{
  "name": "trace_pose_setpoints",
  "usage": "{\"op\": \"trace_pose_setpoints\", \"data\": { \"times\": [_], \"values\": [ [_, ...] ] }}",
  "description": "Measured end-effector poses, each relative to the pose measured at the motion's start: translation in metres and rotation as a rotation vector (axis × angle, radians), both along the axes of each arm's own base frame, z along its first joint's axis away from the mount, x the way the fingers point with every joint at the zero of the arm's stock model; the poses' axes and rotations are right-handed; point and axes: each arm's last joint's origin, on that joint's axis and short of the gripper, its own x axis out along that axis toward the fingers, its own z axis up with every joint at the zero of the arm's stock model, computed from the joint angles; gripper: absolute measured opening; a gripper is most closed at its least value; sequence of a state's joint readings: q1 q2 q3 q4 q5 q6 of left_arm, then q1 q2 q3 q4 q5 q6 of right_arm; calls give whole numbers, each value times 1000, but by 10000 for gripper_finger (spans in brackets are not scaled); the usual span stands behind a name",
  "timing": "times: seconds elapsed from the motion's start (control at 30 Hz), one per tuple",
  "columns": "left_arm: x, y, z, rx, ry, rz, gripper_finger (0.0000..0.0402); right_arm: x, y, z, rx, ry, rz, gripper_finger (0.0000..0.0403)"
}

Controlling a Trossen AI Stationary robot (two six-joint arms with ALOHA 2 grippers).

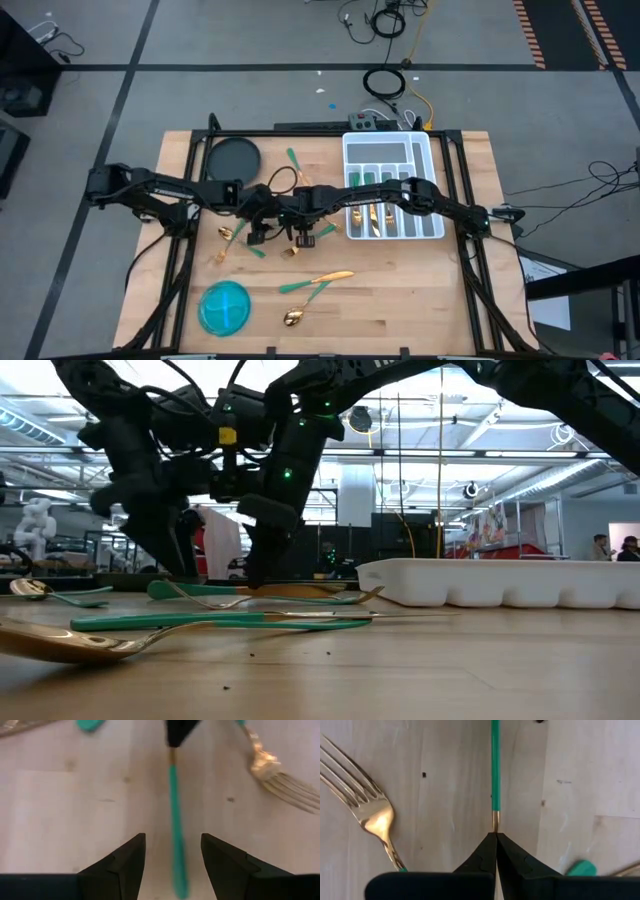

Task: Sort silverware
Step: Put the center green table knife into the middle left slot of the white silverware tray

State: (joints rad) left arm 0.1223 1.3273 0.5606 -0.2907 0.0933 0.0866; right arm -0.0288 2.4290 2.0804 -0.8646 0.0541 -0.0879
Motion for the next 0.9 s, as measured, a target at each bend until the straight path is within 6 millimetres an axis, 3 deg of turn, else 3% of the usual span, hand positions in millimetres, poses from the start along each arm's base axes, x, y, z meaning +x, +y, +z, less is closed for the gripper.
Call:
{"op": "trace_pose_setpoints", "data": {
  "times": [0.37, 0.57, 0.9],
  "values": [
    [-3, -1, -5, -52, 7, 8, 200, 2, 2, 1, -18, -23, 52, 0],
    [-4, 1, -13, -74, -94, 54, 200, 3, 1, 2, -19, -30, 50, 0],
    [-16, 1, -32, 25, -81, 111, 190, 10, 2, 5, -16, -112, 54, 0]
  ]
}}
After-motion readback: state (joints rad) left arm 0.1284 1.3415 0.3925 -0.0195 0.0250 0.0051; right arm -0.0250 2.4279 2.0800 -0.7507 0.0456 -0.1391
